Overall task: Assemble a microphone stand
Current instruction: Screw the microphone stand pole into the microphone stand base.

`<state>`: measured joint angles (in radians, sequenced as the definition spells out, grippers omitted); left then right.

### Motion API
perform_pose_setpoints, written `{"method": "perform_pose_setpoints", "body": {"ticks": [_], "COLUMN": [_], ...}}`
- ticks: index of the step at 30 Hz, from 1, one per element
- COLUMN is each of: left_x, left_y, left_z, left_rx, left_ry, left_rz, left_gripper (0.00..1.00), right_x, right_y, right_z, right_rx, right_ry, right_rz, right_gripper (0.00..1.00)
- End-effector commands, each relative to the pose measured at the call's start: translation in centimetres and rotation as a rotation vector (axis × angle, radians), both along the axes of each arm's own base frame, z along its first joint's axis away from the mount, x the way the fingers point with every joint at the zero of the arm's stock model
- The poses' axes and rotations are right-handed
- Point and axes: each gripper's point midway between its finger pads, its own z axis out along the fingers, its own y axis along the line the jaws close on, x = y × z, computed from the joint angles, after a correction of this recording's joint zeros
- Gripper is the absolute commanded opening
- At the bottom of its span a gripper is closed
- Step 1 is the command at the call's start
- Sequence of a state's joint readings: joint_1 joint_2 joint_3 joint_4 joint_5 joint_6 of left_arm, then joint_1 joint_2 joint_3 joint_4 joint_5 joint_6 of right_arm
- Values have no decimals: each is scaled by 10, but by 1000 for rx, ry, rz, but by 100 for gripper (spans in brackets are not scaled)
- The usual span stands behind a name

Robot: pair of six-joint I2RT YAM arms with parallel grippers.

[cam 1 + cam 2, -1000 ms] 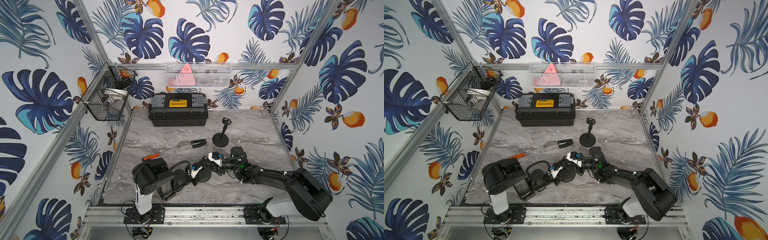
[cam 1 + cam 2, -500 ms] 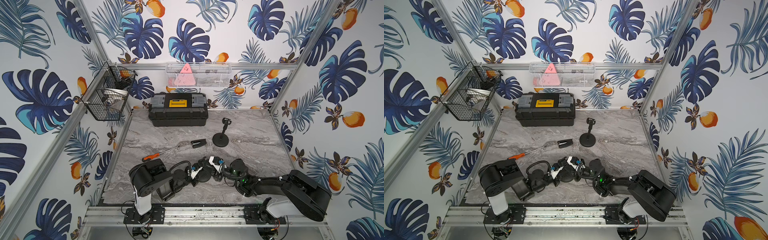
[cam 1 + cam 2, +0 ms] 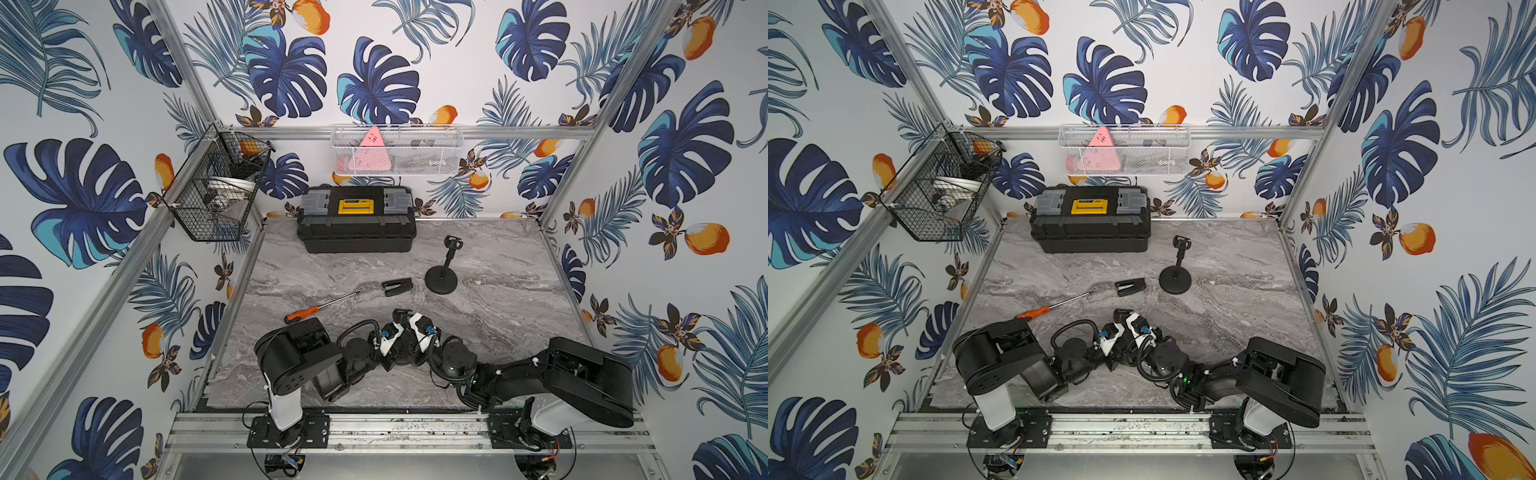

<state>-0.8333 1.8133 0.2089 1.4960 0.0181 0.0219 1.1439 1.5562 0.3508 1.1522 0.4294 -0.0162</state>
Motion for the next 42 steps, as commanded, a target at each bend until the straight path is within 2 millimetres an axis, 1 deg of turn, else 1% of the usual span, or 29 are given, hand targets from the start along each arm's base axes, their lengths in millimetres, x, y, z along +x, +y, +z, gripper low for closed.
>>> {"method": "perform_pose_setpoints", "body": {"ticks": [1, 3, 5, 6, 7, 8, 9, 10, 12, 14, 17, 19, 22, 25, 27, 30, 33, 35, 39, 42], "left_x": [-3, -4, -5, -5, -5, -5, -5, -5, -5, -5, -5, -4, -5, -6, -6, -8, -9, -9, -9, -9], "left_y": [-4, -3, -4, -5, -5, -5, -5, -5, -5, -5, -6, -7, -8, -8, -8, -9, -10, -10, -11, -11], "left_z": [12, 12, 10, 10, 8, 7, 6, 6, 7, 8, 8, 8, 7, 7, 8, 8, 8, 8, 7, 6], "left_rx": [-11, -8, -5, -4, -2, 0, 2, 3, 3, 0, 0, -1, -2, -3, -4, -4, -4, -5, -5, -3], "left_ry": [-60, -60, -58, -58, -55, -53, -52, -51, -53, -55, -57, -56, -51, -51, -53, -55, -54, -55, -52, -48], "left_rz": [-34, -34, -40, -46, -49, -49, -48, -46, -48, -48, -48, -51, -57, -61, -64, -73, -80, -81, -84, -85], "left_gripper": [20, 17, 10, 8, 6, 6, 6, 6, 7, 7, 7, 7, 7, 7, 8, 8, 8, 8, 8, 8], "right_x": [2, 1, -1, -4, -8, -7, -8, -11, -14, -20, -28, -32, -31, -35, -38, -36, -27, -25, -20, -17], "right_y": [-23, -21, -21, -20, -19, -22, -24, -25, -28, -29, -33, -37, -43, -42, -38, -31, -24, -21, -14, -10], "right_z": [-60, -58, -56, -54, -53, -47, -44, -43, -38, -34, -30, -26, -20, -15, -12, -6, -3, -3, -1, 0], "right_rx": [-203, -196, -189, -182, -170, -165, -167, -171, -179, -177, -160, -130, -99, -119, -141, -173, -192, -198, -193, -172], "right_ry": [135, 133, 129, 125, 129, 105, 94, 100, 99, 112, 149, 166, 163, 126, 98, 77, 44, 37, 24, 13], "right_rz": [-101, -93, -77, -58, -29, -34, -28, -12, 28, 93, 208, 293, 379, 485, 555, 633, 653, 679, 721, 740], "right_gripper": [0, 0, 0, 14, 31, 50, 59, 66, 71, 72, 70, 66, 61, 61, 63, 68, 73, 73, 69, 62]}}
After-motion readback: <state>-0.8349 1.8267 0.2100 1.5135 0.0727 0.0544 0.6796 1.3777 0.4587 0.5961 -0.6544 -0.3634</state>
